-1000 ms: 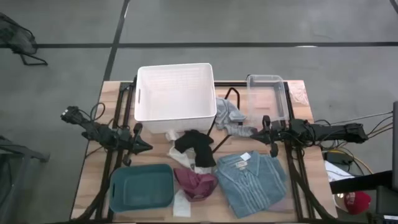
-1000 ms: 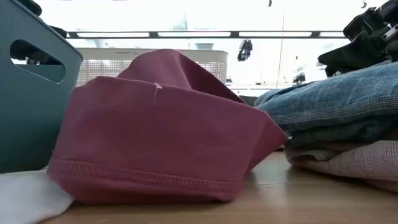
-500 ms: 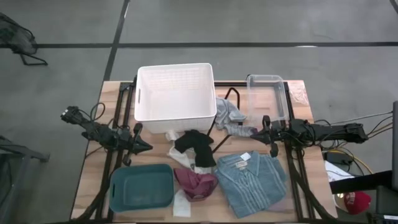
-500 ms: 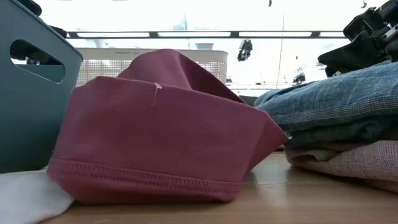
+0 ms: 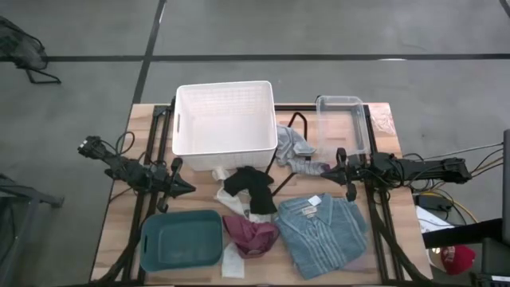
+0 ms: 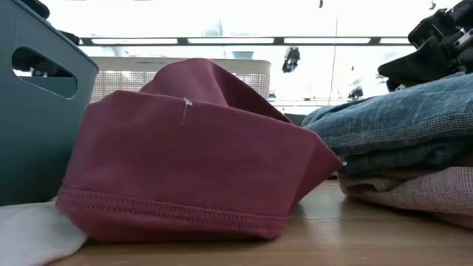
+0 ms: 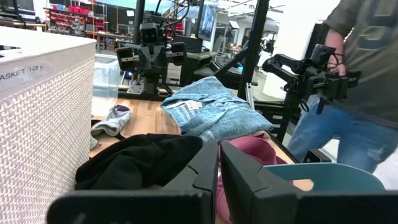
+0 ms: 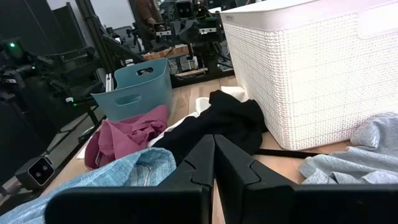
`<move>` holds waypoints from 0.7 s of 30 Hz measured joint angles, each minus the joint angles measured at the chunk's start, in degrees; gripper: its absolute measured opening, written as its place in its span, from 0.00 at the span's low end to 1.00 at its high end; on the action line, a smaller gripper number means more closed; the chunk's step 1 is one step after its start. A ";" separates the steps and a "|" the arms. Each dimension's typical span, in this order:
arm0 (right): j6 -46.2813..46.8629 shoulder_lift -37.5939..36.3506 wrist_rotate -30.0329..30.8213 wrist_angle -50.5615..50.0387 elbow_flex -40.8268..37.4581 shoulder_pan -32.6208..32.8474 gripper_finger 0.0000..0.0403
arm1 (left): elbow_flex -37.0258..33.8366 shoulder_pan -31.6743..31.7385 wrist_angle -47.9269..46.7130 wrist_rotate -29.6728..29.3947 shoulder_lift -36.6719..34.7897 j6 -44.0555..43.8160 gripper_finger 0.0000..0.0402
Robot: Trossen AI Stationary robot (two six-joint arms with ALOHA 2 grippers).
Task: Pick & Place Cloths
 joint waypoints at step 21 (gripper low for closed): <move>3.16 0.00 -0.35 0.14 0.00 0.02 0.02 | 0.02 0.00 0.00 0.00 0.00 0.00 0.06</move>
